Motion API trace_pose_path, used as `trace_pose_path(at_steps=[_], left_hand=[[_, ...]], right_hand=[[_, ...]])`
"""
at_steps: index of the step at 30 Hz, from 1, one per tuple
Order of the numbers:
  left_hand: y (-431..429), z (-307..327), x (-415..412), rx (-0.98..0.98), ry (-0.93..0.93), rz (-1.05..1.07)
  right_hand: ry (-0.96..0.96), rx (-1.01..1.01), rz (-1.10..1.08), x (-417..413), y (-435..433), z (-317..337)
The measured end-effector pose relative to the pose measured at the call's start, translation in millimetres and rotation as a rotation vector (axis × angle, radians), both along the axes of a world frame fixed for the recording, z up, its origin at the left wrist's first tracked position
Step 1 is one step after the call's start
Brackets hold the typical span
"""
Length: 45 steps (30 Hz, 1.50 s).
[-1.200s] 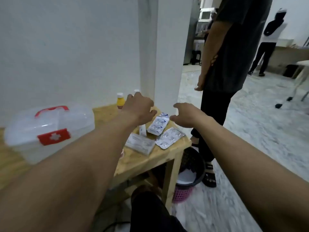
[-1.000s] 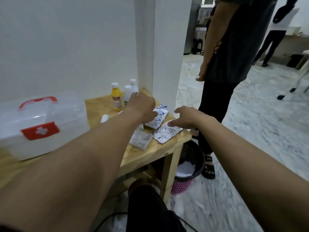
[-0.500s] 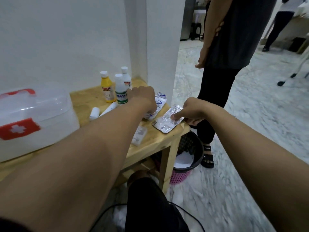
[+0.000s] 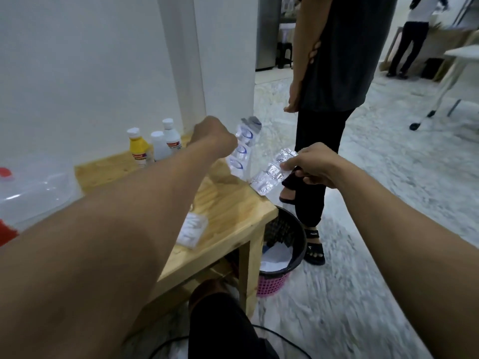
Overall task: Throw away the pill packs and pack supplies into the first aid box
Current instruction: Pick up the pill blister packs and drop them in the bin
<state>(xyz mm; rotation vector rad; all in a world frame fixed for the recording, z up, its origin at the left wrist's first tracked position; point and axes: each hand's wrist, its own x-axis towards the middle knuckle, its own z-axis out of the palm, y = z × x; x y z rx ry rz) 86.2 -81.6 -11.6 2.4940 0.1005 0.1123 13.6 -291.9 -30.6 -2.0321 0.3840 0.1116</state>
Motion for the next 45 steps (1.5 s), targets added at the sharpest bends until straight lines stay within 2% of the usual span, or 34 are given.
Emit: trace_pose_path(at_steps=[5, 10, 14, 21, 26, 35, 41, 45], left_hand=[[-28.7, 7.5, 22.6, -0.092, -0.029, -0.029], [-60.8, -7.1, 53.0, -0.006, 0.046, -0.142], [-85.2, -34.2, 77.6, 0.127, 0.113, -0.244], [-122.7, -94.1, 125.1, 0.526, 0.214, -0.465], [-141.8, -135.7, 156.7, 0.732, 0.310, -0.607], [-169.8, -184.6, 192.5, 0.891, 0.508, -0.702], [-181.0, -218.3, 187.2, 1.020, 0.652, -0.747], [-179.5, -218.6, 188.8, 1.072, 0.739, -0.747]], right_hand=[[-0.065, 0.046, -0.132, 14.9, -21.9, -13.0], [-0.026, 0.028, -0.198, 35.4, -45.9, -54.2], [0.046, -0.016, -0.249, 51.7, -62.3, -100.0], [0.173, -0.035, -0.262, 86.0, -76.2, -190.9], [0.242, -0.048, -0.291, 101.6, -74.6, -252.3], [0.363, -0.021, -0.321, 118.0, -73.9, -321.5], [0.411, -0.081, -0.295, 118.7, -74.7, -343.3], [0.435, -0.111, -0.255, 117.1, -74.7, -345.9]])
